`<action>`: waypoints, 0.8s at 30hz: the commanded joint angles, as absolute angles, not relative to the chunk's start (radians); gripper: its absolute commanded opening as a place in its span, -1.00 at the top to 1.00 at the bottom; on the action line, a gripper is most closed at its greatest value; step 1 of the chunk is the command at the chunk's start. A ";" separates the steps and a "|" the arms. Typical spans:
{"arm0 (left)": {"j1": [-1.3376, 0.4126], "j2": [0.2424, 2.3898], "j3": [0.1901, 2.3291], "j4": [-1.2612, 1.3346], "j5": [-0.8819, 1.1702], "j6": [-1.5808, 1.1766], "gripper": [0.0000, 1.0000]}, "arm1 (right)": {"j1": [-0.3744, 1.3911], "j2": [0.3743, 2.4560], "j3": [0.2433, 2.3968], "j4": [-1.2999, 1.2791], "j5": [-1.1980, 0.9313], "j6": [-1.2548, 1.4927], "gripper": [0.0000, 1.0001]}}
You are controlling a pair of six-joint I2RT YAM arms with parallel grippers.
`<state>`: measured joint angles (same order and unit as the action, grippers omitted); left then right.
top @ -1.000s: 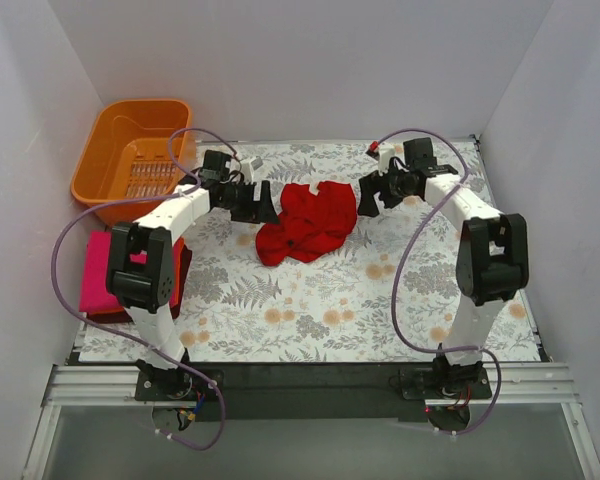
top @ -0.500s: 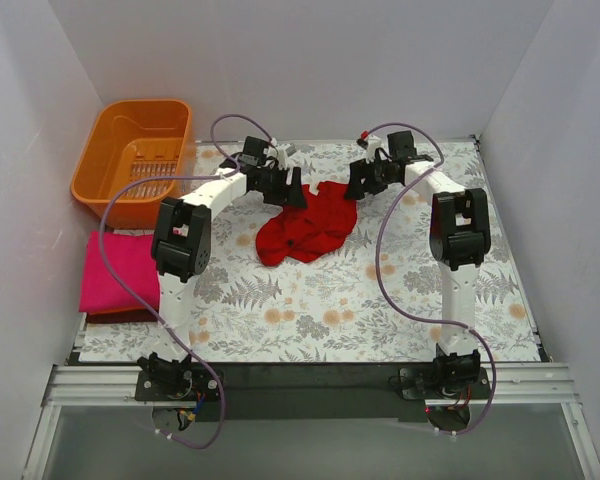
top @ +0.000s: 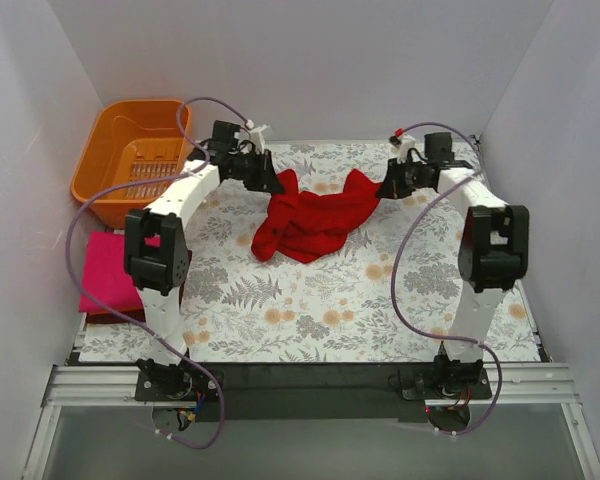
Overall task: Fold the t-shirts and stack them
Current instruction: Flatten the tshirt out
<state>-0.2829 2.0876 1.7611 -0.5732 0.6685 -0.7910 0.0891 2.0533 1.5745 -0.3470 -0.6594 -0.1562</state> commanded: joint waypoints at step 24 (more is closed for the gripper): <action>0.063 1.907 1.387 -1.066 0.832 -0.094 0.51 | 0.201 1.146 0.859 -0.702 -0.503 -0.692 0.97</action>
<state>0.0387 1.9297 1.3331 -1.0462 0.9401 -0.2298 0.1566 1.1946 0.8688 -0.6651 -0.5499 -0.5941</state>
